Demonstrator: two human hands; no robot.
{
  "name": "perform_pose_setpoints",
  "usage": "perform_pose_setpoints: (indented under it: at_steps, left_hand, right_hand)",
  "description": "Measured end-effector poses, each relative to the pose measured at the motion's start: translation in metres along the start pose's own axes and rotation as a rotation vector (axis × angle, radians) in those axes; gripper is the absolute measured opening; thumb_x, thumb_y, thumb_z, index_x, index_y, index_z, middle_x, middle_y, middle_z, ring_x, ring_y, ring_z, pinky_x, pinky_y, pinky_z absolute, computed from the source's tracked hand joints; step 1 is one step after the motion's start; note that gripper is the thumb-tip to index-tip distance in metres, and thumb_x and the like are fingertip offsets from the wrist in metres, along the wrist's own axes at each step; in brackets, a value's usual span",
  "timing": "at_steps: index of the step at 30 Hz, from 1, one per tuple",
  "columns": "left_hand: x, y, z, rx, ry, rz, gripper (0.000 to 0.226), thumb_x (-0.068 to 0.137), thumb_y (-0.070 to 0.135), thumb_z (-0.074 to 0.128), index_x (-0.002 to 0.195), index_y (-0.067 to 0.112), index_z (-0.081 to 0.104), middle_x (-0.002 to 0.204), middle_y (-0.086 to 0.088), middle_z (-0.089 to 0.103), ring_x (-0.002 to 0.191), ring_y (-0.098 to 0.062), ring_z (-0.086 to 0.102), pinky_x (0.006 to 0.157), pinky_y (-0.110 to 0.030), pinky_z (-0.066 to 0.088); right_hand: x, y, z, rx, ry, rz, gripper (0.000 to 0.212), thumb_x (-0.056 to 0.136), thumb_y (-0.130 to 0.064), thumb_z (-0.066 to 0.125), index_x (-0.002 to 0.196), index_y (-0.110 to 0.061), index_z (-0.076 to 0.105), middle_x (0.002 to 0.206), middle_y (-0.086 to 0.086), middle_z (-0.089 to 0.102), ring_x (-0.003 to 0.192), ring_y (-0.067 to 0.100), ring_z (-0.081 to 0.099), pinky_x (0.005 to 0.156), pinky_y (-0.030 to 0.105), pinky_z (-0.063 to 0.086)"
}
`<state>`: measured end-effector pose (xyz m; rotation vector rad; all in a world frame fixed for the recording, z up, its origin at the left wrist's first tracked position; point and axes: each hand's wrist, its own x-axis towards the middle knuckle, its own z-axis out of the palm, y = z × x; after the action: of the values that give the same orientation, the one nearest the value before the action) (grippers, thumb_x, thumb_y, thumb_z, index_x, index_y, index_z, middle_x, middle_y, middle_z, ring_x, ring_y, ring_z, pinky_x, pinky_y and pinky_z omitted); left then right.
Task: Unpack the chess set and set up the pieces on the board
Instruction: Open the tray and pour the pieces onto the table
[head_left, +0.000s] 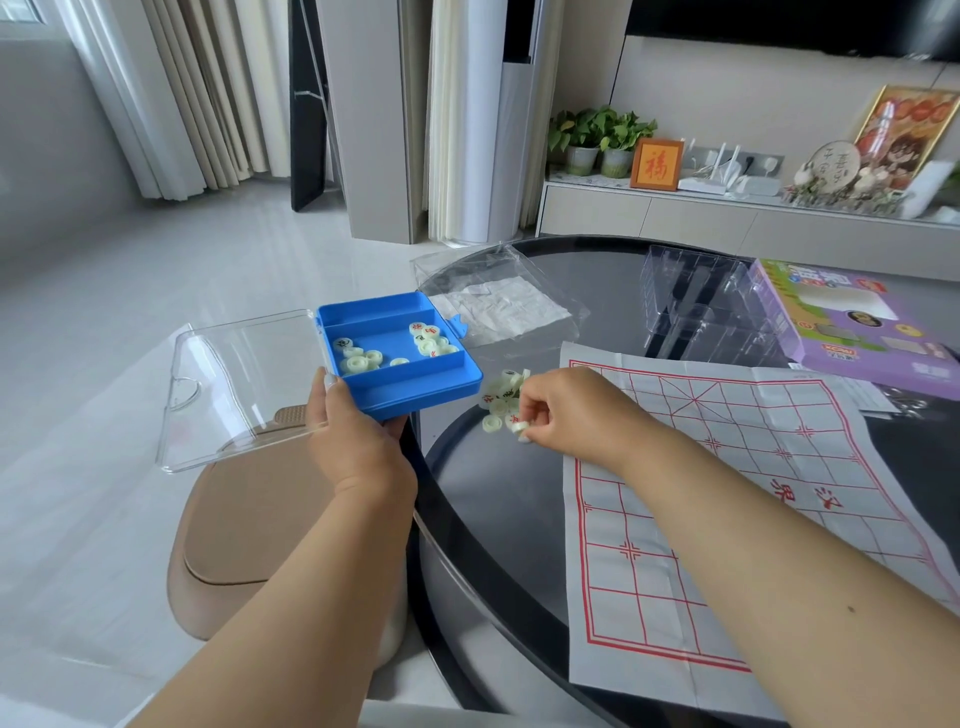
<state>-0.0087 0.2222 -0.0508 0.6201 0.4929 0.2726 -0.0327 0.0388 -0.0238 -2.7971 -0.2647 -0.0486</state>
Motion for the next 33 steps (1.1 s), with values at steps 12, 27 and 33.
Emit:
perform_pose_setpoints:
  at_steps: [12, 27, 33]
  left_hand:
    - [-0.006, 0.001, 0.004, 0.072, -0.055, 0.060, 0.032, 0.096, 0.023, 0.048, 0.128, 0.024, 0.056, 0.112, 0.005, 0.063, 0.093, -0.012, 0.066, 0.076, -0.035, 0.058]
    - [-0.008, -0.002, 0.003, -0.053, -0.062, -0.031, 0.035, 0.093, 0.021, 0.050, 0.127, 0.018, 0.056, 0.123, -0.009, 0.063, 0.106, -0.026, 0.065, 0.074, -0.039, 0.058]
    - [-0.004, 0.001, 0.007, -0.151, -0.007, -0.088, 0.035, 0.093, 0.023, 0.052, 0.128, 0.016, 0.055, 0.122, -0.008, 0.063, 0.103, -0.026, 0.066, 0.069, -0.041, 0.059]
  right_hand:
    - [0.010, -0.021, -0.014, 0.226, 0.264, -0.033, 0.021, 0.079, -0.036, 0.071, 0.084, -0.017, 0.063, 0.080, -0.005, 0.060, 0.073, 0.012, 0.056, 0.066, 0.026, 0.046]
    - [0.081, -0.089, -0.007, -0.045, 0.118, 0.010, 0.034, 0.094, -0.019, 0.033, 0.118, -0.006, 0.053, 0.124, 0.014, 0.055, 0.117, 0.031, 0.044, 0.100, 0.037, 0.037]
    - [0.072, -0.066, -0.029, -0.161, 0.251, 0.027, 0.038, 0.091, -0.023, 0.032, 0.118, -0.020, 0.058, 0.117, 0.007, 0.051, 0.119, 0.029, 0.037, 0.098, 0.032, 0.026]
